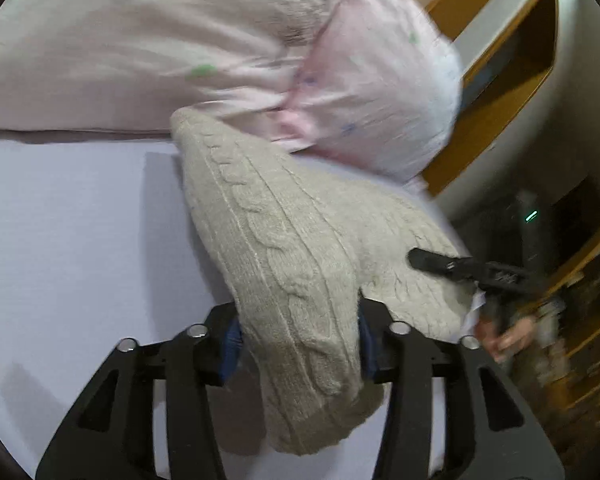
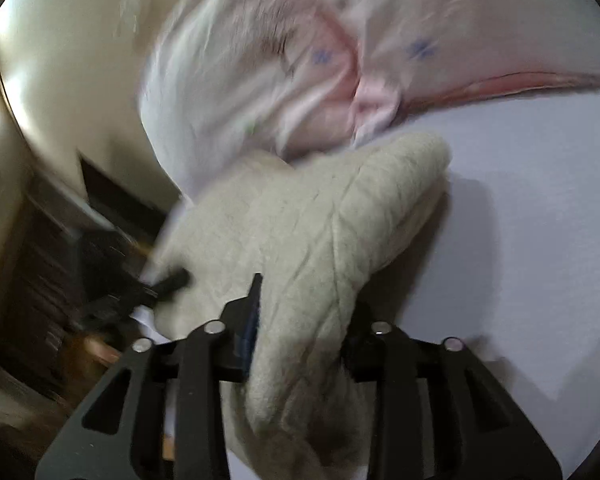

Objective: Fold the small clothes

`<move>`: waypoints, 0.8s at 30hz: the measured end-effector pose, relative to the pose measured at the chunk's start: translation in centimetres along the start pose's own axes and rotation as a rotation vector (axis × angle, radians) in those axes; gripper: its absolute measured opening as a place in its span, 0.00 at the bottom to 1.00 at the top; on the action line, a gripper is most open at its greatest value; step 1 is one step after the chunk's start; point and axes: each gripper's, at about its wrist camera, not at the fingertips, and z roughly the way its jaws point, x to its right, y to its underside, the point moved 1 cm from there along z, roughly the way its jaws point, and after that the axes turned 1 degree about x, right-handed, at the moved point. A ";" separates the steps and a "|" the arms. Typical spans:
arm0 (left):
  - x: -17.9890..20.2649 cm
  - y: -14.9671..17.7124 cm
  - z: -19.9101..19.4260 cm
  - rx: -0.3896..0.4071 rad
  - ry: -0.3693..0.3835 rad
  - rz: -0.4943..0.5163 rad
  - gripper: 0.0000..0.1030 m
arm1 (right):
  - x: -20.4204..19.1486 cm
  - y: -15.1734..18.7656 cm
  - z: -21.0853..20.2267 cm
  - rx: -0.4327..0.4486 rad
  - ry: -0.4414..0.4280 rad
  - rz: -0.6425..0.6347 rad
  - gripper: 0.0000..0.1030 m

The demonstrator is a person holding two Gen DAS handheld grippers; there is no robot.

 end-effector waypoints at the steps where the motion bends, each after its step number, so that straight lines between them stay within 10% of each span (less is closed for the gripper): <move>1: -0.4 1.1 -0.7 -0.005 -0.086 0.025 0.51 | -1.2 0.4 -0.5 0.052 0.171 -0.061 0.43; 3: -0.5 2.5 -2.7 0.046 -0.150 0.046 0.60 | -2.5 1.1 -2.9 0.176 0.252 -0.092 0.56; 5: 0.4 3.7 -5.2 0.112 -0.214 0.070 0.68 | -4.1 2.0 -5.9 0.280 0.115 -0.075 0.57; 8: 1.6 5.1 -6.8 0.152 -0.170 0.060 0.74 | -5.8 2.6 -4.7 0.189 -0.070 -0.067 0.66; 12: 3.1 6.4 -5.7 0.103 -0.147 0.067 0.76 | -2.9 2.5 0.8 0.040 0.200 0.016 0.58; 16: 3.9 7.7 -5.2 0.078 -0.220 0.088 0.86 | -3.0 2.8 -0.6 0.108 0.230 0.051 0.52; 21: 3.9 9.0 -4.6 0.049 -0.233 0.072 0.91 | -4.8 6.1 -4.7 0.203 0.242 0.005 0.94; 24: 3.9 9.7 -3.9 0.032 -0.285 0.059 0.95 | -5.9 8.9 -5.3 0.213 0.350 -0.017 0.98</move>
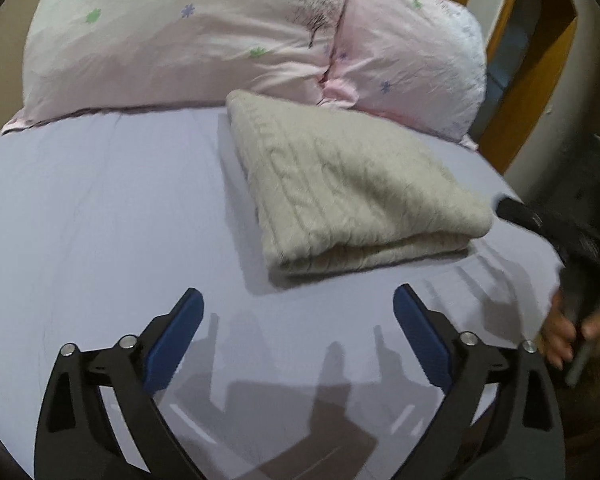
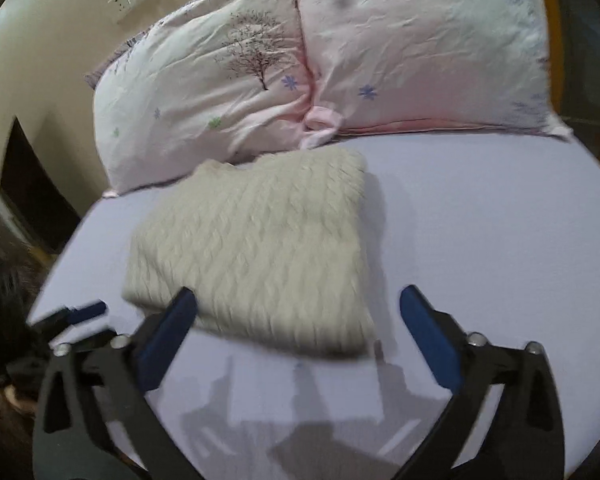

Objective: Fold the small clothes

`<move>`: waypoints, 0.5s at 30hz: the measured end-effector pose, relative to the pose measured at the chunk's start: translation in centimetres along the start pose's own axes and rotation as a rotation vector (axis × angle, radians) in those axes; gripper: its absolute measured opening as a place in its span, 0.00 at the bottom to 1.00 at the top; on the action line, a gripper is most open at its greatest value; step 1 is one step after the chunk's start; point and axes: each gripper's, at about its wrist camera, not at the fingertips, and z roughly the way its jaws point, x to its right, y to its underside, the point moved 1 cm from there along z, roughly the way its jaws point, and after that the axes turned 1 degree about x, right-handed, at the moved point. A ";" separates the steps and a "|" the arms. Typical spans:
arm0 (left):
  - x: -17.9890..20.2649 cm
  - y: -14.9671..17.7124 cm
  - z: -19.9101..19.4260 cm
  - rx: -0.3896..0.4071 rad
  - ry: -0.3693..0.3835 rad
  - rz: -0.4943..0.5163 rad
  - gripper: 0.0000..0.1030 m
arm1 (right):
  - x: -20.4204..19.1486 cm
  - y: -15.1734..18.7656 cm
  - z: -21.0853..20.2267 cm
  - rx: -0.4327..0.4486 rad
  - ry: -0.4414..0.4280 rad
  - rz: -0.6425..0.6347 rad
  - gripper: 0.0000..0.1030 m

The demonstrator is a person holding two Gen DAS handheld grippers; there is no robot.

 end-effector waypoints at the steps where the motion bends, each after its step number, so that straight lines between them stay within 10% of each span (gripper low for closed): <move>1: 0.2 0.2 0.2 -0.008 -0.016 -0.002 0.95 | -0.3 0.9 0.1 -0.018 0.039 -0.012 0.98; 15: 2.9 -0.5 4.0 -0.143 -0.280 0.031 0.99 | -3.2 4.1 5.3 -0.161 0.203 -0.085 0.98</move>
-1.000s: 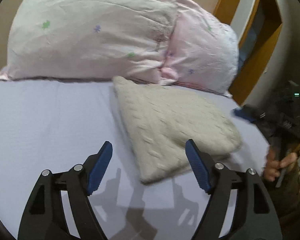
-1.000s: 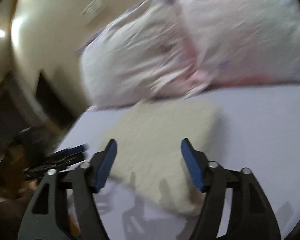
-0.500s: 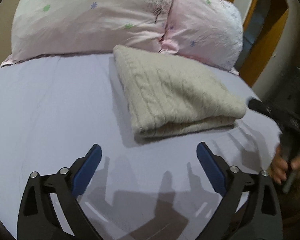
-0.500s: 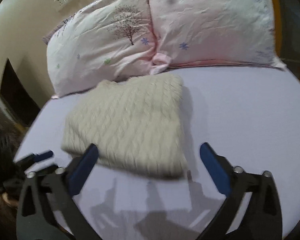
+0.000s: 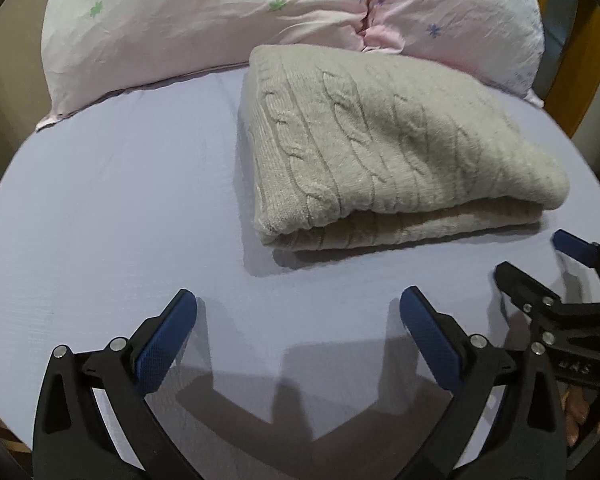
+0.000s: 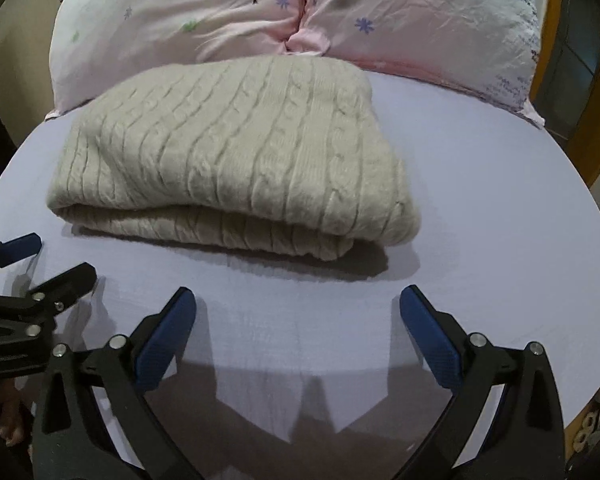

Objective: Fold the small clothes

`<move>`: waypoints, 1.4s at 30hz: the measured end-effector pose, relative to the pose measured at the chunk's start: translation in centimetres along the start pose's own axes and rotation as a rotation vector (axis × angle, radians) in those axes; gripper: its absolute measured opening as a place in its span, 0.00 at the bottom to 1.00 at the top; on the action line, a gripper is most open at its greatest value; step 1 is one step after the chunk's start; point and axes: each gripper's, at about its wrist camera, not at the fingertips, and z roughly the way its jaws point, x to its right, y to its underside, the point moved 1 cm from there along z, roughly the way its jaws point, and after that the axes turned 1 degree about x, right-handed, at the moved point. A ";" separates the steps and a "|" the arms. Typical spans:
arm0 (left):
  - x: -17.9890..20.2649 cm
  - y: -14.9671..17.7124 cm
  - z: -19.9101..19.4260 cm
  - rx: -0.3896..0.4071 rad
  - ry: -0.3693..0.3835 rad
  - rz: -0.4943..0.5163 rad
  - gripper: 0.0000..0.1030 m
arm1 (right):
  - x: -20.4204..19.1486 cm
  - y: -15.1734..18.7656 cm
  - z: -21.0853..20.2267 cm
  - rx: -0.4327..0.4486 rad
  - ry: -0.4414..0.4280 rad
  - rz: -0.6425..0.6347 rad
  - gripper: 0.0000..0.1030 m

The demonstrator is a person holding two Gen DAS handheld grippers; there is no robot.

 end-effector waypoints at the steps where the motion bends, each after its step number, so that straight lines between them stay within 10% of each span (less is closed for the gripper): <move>1: 0.0 0.0 0.1 -0.003 -0.008 0.000 0.99 | 0.0 -0.1 0.1 -0.001 0.000 -0.001 0.98; 42: -0.3 -0.2 0.6 -0.068 -0.023 -0.022 0.99 | 0.0 0.0 0.0 -0.003 0.000 -0.002 0.98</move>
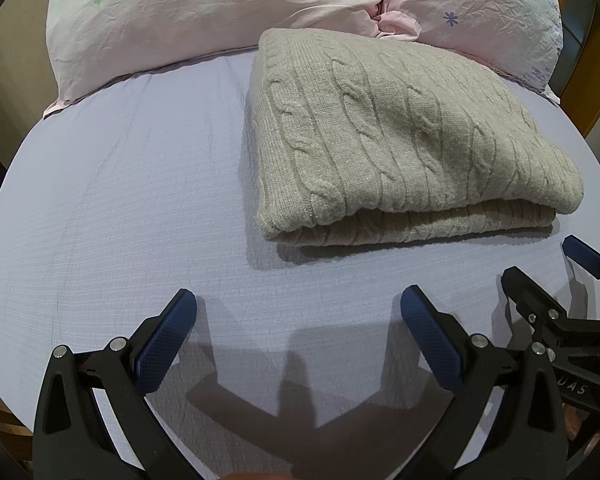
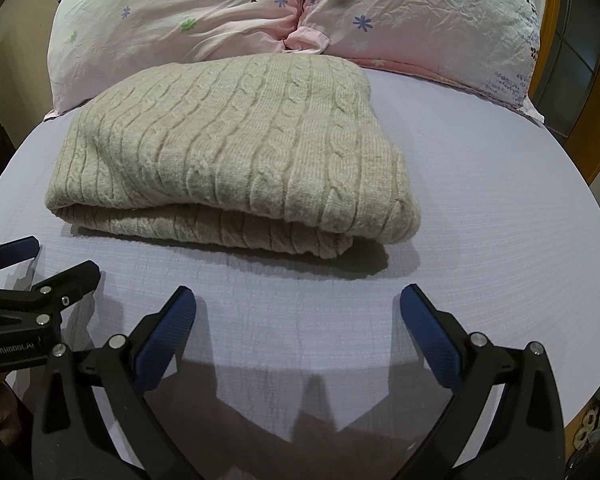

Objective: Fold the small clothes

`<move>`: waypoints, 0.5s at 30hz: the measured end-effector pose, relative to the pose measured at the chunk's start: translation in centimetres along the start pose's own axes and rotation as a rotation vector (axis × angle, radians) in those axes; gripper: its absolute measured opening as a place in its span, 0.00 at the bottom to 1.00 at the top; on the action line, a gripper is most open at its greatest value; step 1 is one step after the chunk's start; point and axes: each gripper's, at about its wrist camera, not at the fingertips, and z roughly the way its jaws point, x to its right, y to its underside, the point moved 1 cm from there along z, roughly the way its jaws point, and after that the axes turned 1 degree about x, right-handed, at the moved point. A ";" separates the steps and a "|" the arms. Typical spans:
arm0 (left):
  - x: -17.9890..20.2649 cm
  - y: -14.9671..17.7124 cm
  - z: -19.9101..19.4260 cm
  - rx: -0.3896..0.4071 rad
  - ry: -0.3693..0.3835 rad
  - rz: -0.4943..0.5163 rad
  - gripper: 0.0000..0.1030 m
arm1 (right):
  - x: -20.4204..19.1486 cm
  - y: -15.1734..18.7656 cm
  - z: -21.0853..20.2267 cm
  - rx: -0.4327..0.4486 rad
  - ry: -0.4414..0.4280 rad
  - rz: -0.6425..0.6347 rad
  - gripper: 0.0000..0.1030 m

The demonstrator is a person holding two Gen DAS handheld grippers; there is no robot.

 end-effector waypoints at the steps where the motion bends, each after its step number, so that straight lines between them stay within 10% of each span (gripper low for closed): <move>1: 0.0 0.0 0.0 0.000 0.000 0.000 0.99 | 0.0 0.0 0.0 0.000 0.000 0.000 0.98; 15: -0.2 0.0 0.1 0.002 0.000 0.001 0.99 | -0.1 0.0 -0.1 0.007 -0.001 -0.002 0.98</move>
